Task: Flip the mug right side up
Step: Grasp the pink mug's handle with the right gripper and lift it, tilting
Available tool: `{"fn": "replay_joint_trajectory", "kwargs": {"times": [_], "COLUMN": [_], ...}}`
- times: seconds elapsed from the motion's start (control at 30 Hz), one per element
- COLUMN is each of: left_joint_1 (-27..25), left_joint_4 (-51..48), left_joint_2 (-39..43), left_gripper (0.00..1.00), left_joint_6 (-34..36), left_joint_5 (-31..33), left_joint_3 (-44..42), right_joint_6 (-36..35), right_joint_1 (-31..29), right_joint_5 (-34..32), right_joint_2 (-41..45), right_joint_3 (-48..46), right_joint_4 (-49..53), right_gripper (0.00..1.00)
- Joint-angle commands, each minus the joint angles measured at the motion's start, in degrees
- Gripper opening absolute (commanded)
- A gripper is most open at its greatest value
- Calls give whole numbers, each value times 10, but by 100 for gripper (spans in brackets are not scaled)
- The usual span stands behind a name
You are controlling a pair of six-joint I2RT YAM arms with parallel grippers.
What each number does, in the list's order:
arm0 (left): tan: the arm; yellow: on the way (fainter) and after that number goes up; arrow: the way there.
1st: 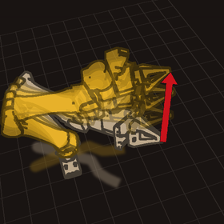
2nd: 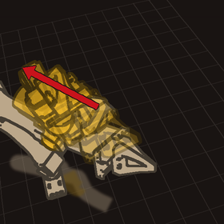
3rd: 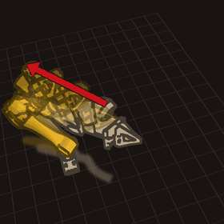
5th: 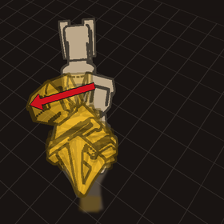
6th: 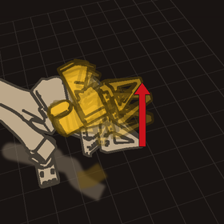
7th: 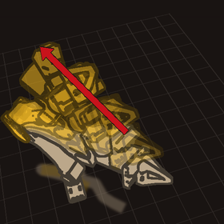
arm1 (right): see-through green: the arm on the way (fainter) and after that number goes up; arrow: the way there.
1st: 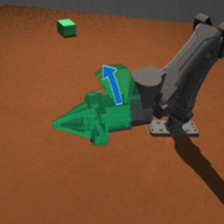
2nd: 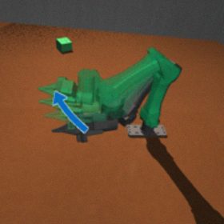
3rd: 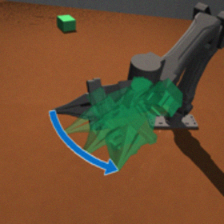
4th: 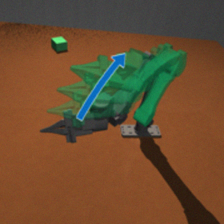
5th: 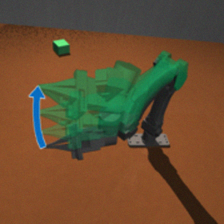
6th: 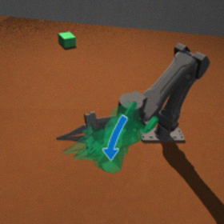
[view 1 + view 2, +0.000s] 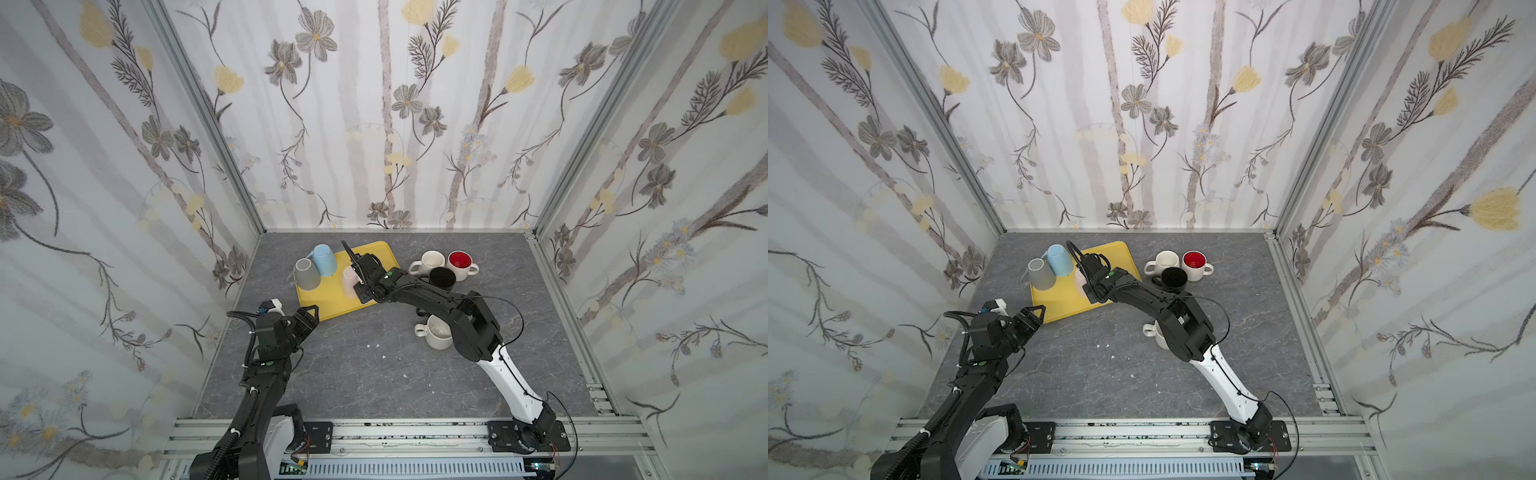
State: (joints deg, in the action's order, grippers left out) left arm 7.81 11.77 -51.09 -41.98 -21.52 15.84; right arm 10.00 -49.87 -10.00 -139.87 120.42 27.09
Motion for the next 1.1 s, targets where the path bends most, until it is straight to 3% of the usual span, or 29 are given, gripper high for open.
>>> {"fn": "replay_joint_trajectory", "kwargs": {"times": [0.0,0.23,0.67,0.77,1.07], "left_joint_1": [1,0,-20,-39,-107], "left_joint_4": [17,22,51,70,205], "left_joint_2": [-2,-10,-24,-29,3], "left_gripper": [76,76,75,74,74], "left_joint_6": [9,8,4,8,34], "left_joint_5": [-8,-19,-49,-53,-32], "left_joint_3": [-1,1,5,6,-30], "right_joint_6": [-20,-47,-66,-38,100], "right_joint_1": [0,-4,-4,0,24], "right_joint_5": [12,19,12,19,127], "right_joint_2": [4,4,22,30,108], "right_joint_3": [4,5,5,4,-57], "right_joint_4": [-24,-35,-52,-57,-151], "right_gripper": [17,0,0,0,0]}}
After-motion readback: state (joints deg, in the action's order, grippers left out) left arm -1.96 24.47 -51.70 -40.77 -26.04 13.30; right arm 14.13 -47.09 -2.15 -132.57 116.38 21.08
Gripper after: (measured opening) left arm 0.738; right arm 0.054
